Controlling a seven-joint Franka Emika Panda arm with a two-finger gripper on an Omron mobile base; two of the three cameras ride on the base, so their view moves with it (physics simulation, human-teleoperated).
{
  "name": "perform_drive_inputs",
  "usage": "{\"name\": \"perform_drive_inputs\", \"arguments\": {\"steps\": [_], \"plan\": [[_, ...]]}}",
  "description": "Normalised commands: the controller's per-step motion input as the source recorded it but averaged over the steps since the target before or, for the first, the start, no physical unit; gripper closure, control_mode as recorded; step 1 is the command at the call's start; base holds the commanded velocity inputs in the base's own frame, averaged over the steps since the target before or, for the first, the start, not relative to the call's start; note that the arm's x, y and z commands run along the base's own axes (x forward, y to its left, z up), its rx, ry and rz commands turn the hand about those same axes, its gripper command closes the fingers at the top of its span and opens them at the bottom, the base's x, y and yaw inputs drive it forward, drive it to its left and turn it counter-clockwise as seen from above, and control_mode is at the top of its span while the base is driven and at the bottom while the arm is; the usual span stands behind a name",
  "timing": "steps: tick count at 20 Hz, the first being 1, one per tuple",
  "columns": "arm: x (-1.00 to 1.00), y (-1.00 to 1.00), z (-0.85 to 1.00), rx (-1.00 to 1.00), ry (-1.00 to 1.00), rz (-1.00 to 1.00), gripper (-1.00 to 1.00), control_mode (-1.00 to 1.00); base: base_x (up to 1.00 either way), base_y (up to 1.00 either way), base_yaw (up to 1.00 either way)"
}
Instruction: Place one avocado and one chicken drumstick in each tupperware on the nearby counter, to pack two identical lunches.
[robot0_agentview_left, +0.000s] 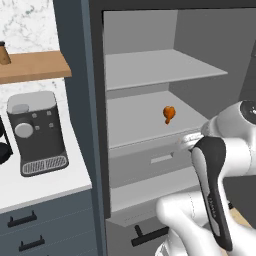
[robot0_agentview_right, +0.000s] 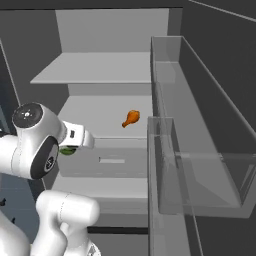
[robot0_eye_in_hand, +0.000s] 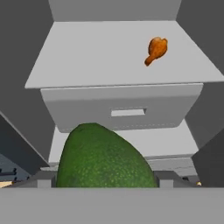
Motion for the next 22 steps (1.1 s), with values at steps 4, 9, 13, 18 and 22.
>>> {"name": "perform_drive_inputs", "arguments": {"steps": [4,9,13,18,22], "plan": [[-0.27,0.0,-0.32,0.0,0.0,0.0,1.0,-1.0,0.0,0.0,0.0],[0.0,0.0,-0.03,0.0,0.0,0.0,1.0,-1.0,0.0,0.0,0.0],[0.0,0.0,0.0,0.0,0.0,0.0,1.0,-1.0,0.0,0.0,0.0],[-0.31,0.01,-0.05,0.0,0.0,0.0,1.0,1.0,-0.15,0.02,0.0],[0.0,0.0,0.0,0.0,0.0,0.0,1.0,1.0,-0.97,0.26,0.03]]}}
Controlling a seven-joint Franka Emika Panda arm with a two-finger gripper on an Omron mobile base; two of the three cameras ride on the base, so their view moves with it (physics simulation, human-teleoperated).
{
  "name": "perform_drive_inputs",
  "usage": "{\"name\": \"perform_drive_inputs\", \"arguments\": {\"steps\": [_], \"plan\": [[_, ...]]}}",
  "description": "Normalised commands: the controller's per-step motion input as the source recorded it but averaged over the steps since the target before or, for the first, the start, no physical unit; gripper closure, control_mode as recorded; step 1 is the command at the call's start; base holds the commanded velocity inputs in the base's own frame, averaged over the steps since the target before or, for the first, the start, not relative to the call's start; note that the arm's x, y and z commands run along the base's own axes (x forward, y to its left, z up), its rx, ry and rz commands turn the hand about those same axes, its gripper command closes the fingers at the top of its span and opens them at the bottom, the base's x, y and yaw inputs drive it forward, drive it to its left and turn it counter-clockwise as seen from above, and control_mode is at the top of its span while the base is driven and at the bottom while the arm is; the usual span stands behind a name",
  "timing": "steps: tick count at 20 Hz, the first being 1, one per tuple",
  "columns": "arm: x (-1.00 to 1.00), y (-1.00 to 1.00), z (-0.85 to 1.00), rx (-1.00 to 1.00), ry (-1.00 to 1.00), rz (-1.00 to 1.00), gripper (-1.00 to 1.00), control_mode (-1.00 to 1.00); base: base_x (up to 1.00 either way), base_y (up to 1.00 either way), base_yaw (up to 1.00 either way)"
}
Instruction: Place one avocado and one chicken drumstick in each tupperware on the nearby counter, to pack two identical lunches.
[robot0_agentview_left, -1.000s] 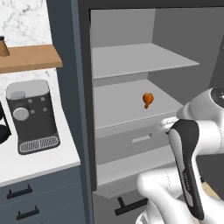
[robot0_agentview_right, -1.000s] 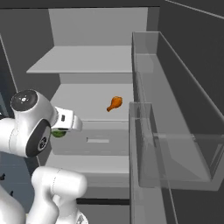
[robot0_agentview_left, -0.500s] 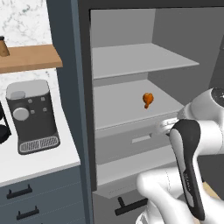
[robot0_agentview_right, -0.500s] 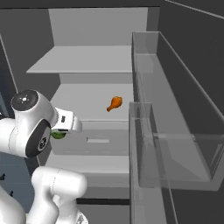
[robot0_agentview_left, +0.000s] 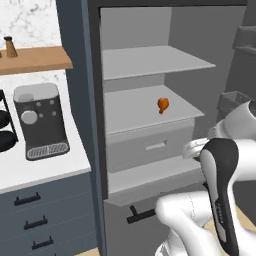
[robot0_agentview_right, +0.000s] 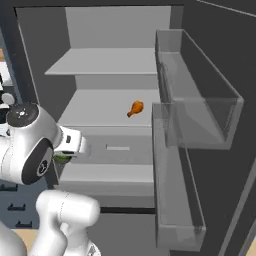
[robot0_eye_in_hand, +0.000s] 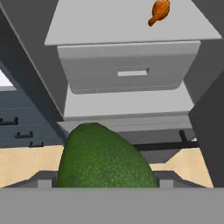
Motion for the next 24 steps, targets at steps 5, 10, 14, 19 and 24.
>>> {"name": "perform_drive_inputs", "arguments": {"steps": [5,10,14,19,24], "plan": [[0.0,0.0,0.0,0.0,0.0,0.0,1.0,1.0,-0.82,0.81,0.2],[0.0,0.0,0.0,0.0,0.0,0.0,1.0,1.0,-0.41,1.0,0.32],[0.0,0.0,0.0,0.0,0.0,0.0,1.0,1.0,-0.03,1.0,0.23],[0.0,0.0,0.0,0.0,0.0,0.0,1.0,1.0,0.43,0.98,0.1],[0.0,0.0,0.0,0.0,0.0,0.0,1.0,1.0,0.7,0.97,0.0]]}}
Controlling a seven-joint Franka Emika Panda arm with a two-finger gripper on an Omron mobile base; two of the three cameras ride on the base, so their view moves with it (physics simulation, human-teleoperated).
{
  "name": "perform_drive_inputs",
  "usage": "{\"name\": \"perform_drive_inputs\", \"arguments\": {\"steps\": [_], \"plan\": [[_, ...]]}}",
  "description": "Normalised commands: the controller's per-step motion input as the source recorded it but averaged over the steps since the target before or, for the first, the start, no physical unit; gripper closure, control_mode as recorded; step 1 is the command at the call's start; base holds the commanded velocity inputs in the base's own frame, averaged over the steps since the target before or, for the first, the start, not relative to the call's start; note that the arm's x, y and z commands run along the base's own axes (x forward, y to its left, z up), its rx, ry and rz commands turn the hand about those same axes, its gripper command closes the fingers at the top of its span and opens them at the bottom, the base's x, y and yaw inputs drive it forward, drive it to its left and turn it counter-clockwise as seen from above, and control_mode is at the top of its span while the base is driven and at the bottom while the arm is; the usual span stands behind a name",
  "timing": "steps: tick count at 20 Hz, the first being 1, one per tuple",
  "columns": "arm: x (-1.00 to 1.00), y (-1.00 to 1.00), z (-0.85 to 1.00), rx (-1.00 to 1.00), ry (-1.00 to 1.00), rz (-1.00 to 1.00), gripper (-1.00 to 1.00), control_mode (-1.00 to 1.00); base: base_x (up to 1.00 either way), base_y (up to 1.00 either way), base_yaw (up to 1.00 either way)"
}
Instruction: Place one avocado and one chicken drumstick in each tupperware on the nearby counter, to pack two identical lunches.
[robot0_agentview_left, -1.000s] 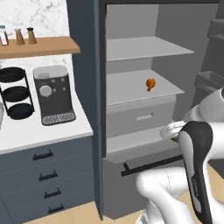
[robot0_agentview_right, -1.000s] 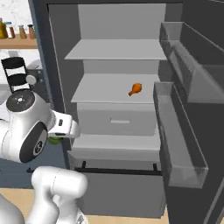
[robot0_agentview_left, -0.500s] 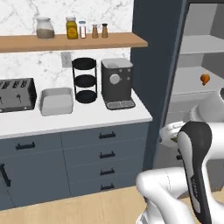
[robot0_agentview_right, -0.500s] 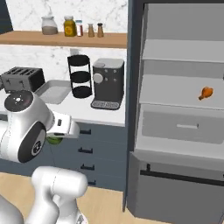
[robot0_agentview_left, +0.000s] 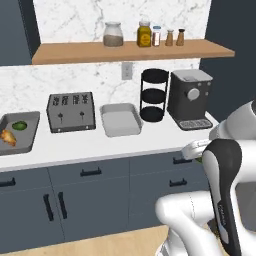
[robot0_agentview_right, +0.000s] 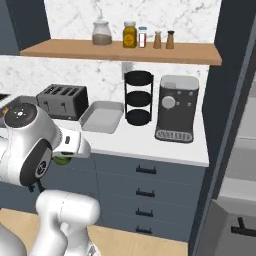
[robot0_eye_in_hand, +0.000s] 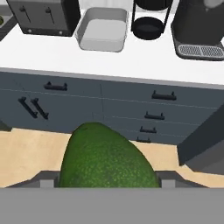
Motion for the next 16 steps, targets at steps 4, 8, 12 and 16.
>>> {"name": "perform_drive_inputs", "arguments": {"steps": [4,8,12,16], "plan": [[0.0,0.0,0.0,0.0,0.0,0.0,1.0,1.0,0.8,0.65,0.0],[0.0,0.0,0.0,0.0,0.0,0.0,1.0,1.0,0.74,0.32,0.0],[0.0,0.0,0.0,0.0,0.0,0.0,1.0,1.0,0.61,0.0,0.0],[0.0,0.0,0.0,0.0,0.0,0.0,1.0,1.0,0.57,0.0,0.0]]}}
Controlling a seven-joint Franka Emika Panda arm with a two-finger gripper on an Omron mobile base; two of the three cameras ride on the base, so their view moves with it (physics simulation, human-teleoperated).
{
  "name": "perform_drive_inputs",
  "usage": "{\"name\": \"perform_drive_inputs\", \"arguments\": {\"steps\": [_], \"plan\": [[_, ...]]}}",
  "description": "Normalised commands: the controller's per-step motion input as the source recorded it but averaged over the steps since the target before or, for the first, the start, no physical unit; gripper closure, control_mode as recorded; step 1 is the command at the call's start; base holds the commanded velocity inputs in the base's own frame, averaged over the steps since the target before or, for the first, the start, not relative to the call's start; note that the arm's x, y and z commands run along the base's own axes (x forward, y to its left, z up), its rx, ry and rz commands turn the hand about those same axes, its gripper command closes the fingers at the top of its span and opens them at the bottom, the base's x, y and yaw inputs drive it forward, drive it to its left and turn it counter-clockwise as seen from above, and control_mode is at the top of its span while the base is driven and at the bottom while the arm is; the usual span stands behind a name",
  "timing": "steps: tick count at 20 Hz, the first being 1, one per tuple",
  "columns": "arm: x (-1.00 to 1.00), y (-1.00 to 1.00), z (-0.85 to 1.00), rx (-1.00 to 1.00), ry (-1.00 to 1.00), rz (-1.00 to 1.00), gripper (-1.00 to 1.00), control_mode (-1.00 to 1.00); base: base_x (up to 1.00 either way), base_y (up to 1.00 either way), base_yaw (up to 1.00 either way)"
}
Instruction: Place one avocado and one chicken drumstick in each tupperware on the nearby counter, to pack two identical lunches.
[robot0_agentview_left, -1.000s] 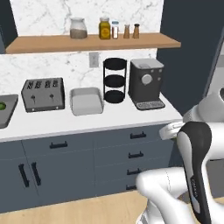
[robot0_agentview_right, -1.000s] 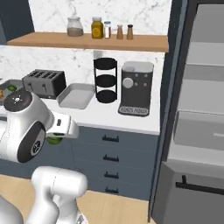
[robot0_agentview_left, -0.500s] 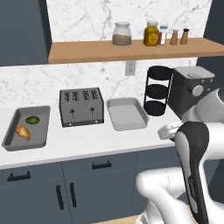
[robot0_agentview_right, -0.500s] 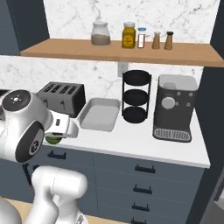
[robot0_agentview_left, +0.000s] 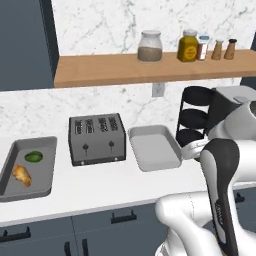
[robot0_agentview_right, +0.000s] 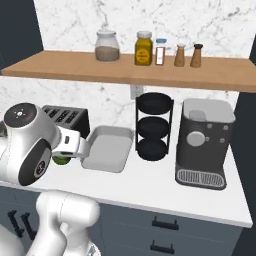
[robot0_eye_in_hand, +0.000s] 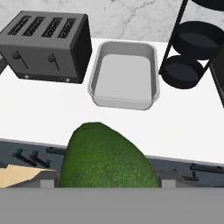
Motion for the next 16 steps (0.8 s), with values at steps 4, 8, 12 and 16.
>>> {"name": "perform_drive_inputs", "arguments": {"steps": [4,8,12,16], "plan": [[0.0,0.0,0.0,0.0,0.0,0.0,1.0,1.0,0.5,0.0,0.0],[0.09,0.0,-0.08,-0.01,0.0,0.0,1.0,-1.0,0.32,0.0,0.0],[0.24,0.01,-0.51,-0.03,-0.01,-0.03,1.0,-1.0,0.0,0.0,0.0],[0.5,0.02,-0.44,-0.01,-0.04,-0.02,1.0,-1.0,0.0,0.0,0.0]]}}
